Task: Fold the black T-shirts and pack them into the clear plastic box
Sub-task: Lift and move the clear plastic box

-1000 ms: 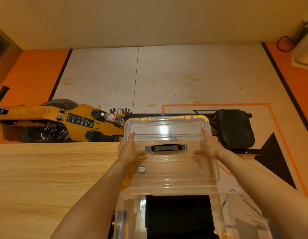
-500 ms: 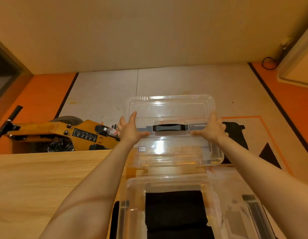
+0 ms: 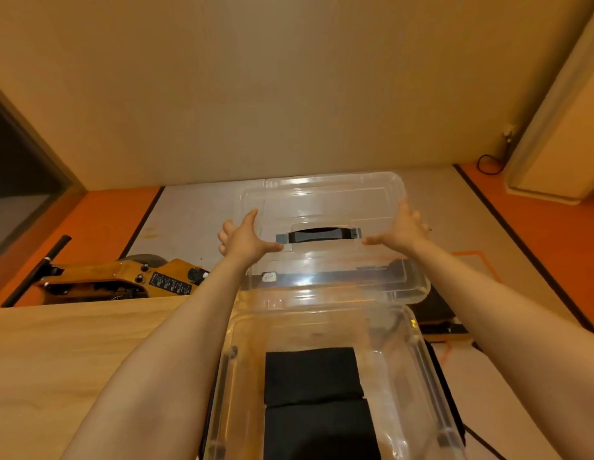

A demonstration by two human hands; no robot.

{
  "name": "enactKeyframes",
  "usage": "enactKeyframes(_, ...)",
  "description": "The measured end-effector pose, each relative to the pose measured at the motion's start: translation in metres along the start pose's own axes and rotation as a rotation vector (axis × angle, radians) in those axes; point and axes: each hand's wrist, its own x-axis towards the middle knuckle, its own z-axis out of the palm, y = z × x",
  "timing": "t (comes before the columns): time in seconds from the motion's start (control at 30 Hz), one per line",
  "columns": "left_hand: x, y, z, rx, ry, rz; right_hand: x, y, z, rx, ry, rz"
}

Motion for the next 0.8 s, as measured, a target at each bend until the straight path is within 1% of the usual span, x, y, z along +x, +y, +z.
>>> enactKeyframes(0.1, -0.022, 0.011, -0.012, -0.017, 0.029, 0.007, -0.015, -0.002, -0.020, 0.016, 0.043, -0.044)
enactKeyframes(0.2, -0.047, 0.012, -0.016, -0.017, 0.031, -0.009, -0.034, 0.006, -0.030, 0.020, 0.047, -0.063)
enactKeyframes(0.4, -0.095, 0.000, -0.008, 0.001, -0.016, -0.055, -0.073, 0.033, -0.029, -0.034, -0.041, -0.033)
enactKeyframes(0.53, -0.121, -0.017, 0.003, 0.036, -0.043, -0.089, -0.094, 0.049, -0.020, -0.100, -0.069, -0.020)
enactKeyframes(0.8, -0.165, -0.054, 0.030, 0.007, -0.123, -0.178, -0.139, 0.085, 0.005, -0.135, -0.207, 0.083)
